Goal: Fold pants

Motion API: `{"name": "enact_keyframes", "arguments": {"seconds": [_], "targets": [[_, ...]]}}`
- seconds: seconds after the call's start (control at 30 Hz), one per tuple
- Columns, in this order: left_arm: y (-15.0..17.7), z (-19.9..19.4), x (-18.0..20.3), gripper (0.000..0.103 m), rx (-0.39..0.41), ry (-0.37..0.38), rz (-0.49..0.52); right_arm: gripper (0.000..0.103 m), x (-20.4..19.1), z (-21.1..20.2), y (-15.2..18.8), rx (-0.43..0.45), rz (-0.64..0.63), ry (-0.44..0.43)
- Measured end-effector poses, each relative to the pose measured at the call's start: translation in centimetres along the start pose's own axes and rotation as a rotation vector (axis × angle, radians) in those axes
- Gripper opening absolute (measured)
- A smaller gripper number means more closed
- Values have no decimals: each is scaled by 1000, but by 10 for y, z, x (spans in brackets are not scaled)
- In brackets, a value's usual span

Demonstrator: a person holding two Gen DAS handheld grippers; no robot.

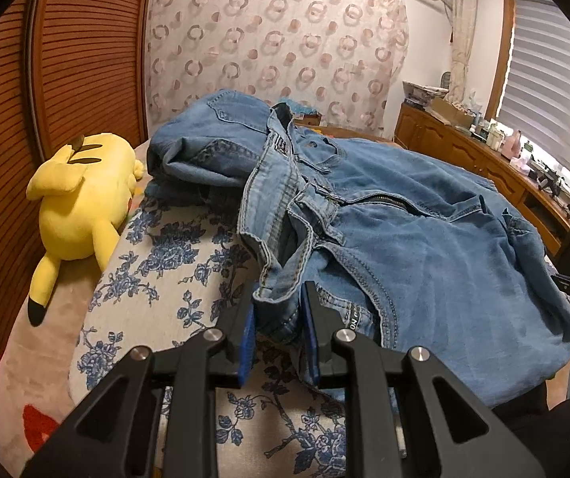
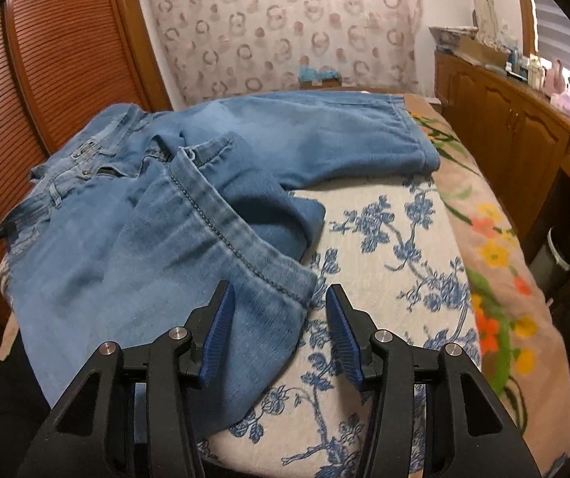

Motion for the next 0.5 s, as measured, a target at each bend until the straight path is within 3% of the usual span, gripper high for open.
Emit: {"name": "enact_keyframes", "arguments": {"seconds": [0.07, 0.13, 0.3, 0.5], "targets": [[0, 0, 0, 17, 1, 0, 1, 33, -1, -2, 1, 6, 7, -14], [0, 1, 1, 17, 4, -1, -1, 14, -2, -6, 1, 19, 2, -13], [0, -3, 2, 17, 27, 8, -8, 4, 6, -28, -3, 106, 49, -25], [-13, -24, 9, 14, 104, 35, -7, 3, 19, -72, -18, 217, 69, 28]]}}
Point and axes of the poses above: each gripper's, at about its wrist camera, not at the fingertips, and z roughly the way its jaws point, x to its right, y to its underside, the point moved 1 cm from there along z, roughly the way its jaws point, and after that the axes turned 7 degrees about -z, right-handed, at the moved point
